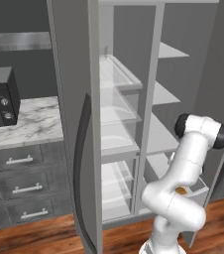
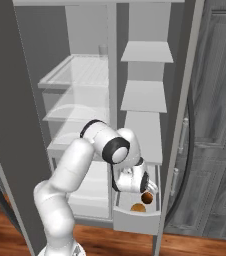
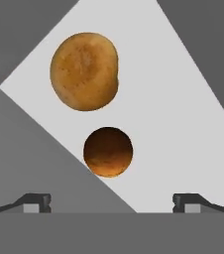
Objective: Take the potato and orange from the fridge shelf and place them in the freezer drawer to begin freezing them.
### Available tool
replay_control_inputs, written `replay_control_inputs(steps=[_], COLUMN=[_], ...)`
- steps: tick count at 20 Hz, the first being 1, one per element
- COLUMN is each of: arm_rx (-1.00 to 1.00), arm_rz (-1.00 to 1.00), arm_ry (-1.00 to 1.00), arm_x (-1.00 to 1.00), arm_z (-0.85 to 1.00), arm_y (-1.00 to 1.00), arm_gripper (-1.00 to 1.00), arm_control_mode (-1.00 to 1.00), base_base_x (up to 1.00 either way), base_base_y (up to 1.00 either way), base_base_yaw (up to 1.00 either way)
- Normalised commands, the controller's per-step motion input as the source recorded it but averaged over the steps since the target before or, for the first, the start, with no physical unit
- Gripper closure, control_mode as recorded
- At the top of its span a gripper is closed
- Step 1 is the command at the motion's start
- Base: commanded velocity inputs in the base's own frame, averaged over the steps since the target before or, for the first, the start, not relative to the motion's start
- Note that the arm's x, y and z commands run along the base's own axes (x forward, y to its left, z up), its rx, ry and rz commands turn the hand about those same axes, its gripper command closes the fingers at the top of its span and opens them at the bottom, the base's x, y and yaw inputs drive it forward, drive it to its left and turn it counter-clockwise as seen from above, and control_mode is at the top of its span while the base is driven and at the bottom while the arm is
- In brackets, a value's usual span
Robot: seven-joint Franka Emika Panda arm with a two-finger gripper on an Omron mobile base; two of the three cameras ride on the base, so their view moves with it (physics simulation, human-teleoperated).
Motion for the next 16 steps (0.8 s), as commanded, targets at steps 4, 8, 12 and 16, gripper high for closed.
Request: replay_control_inputs(steps=[4, 8, 12, 16], arm_rx=[0.00, 0.00, 0.00, 0.00], arm_rz=[0.00, 0.00, 0.00, 0.00], arm_ry=[-0.09, -0.15, -0.17, -0.13], arm_x=[-0.43, -0.53, -0.50, -0.32], arm_z=[0.78, 0.99, 1.00, 1.00], arm_y=[0.14, 0.19, 0.18, 0.22], arm_gripper=[-1.00, -1.00, -1.00, -1.00], arm_control_mode=[-1.00, -1.00, -1.00, -1.00], base_base_x=[0.00, 0.00, 0.00, 0.00], base_base_y=[0.00, 0.00, 0.00, 0.00], base_base_yaw=[0.00, 0.00, 0.00, 0.00])
